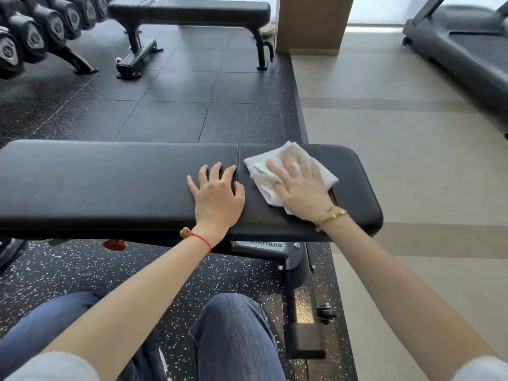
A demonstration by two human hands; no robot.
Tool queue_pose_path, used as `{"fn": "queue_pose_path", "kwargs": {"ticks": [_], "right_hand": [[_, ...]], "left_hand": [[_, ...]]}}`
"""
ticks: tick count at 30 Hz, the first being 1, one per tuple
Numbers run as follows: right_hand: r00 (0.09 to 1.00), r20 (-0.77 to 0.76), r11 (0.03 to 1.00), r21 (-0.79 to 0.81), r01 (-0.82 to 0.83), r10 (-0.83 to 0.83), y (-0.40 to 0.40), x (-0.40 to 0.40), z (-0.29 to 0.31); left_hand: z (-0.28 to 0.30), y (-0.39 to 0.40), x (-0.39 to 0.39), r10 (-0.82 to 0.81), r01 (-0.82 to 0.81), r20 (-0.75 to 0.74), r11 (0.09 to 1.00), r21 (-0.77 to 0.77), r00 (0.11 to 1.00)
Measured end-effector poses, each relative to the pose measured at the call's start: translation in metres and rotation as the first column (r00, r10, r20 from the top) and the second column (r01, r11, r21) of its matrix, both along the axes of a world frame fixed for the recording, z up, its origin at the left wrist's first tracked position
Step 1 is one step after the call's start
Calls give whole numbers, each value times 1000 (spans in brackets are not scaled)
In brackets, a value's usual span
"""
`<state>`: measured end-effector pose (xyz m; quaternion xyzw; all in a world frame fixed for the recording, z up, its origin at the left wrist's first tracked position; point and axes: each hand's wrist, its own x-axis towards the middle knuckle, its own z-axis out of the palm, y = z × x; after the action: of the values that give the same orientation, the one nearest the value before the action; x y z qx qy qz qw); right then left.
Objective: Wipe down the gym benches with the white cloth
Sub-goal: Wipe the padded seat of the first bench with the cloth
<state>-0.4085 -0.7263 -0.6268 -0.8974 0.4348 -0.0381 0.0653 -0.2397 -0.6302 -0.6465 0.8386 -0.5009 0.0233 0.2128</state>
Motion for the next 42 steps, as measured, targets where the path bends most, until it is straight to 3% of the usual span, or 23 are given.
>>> {"fn": "queue_pose_path", "kwargs": {"ticks": [2, 7, 9, 14, 18, 22, 25, 28, 32, 37, 39, 42], "right_hand": [[1000, -8, 1000, -8, -6, 6, -3, -19, -2], [954, -26, 951, 80, 300, -299, -65, -29, 10], [944, -42, 940, 90, 330, -327, -72, -7, 11], [995, -27, 992, 83, 95, -93, -35, 46, 10], [994, -17, 994, 36, -104, 105, 2, 44, 1], [999, -11, 996, 71, -48, 49, -10, 58, 3], [1000, -22, 994, 113, 7, -5, -22, 105, 8], [997, -45, 991, 114, -63, 69, -11, 167, 8], [959, -35, 957, 86, -278, 282, 41, 225, 5], [849, 20, 848, 38, -529, 528, 63, 208, -4], [864, 15, 863, 49, -503, 502, 40, 206, -5], [948, -8, 943, 95, -317, 320, 4, 241, 1]], "left_hand": [[0, 0, 0, 1, -1, -3, 1000, -3, 1000], [2, 0, -2, 0, 0, -4, 1000, 3, 1000], [3, -1, -2, -3, 3, -7, 1000, 11, 1000], [6, 3, 1, -21, 21, -58, 1000, -10, 998], [11, 14, 18, -37, 31, -61, 995, -94, 997], [12, 40, 78, -7, 12, 67, 998, -69, 998], [11, 61, 132, 93, -92, 88, 996, -11, 992], [10, 79, 176, 201, -202, 73, 979, 3, 977], [6, 97, 214, 310, -310, 16, 951, 6, 951], [1, 96, 220, 334, -334, -21, 941, -51, 942], [-1, 96, 221, 339, -340, -24, 938, -62, 940], [-3, 96, 222, 352, -352, -20, 933, -72, 936]]}}
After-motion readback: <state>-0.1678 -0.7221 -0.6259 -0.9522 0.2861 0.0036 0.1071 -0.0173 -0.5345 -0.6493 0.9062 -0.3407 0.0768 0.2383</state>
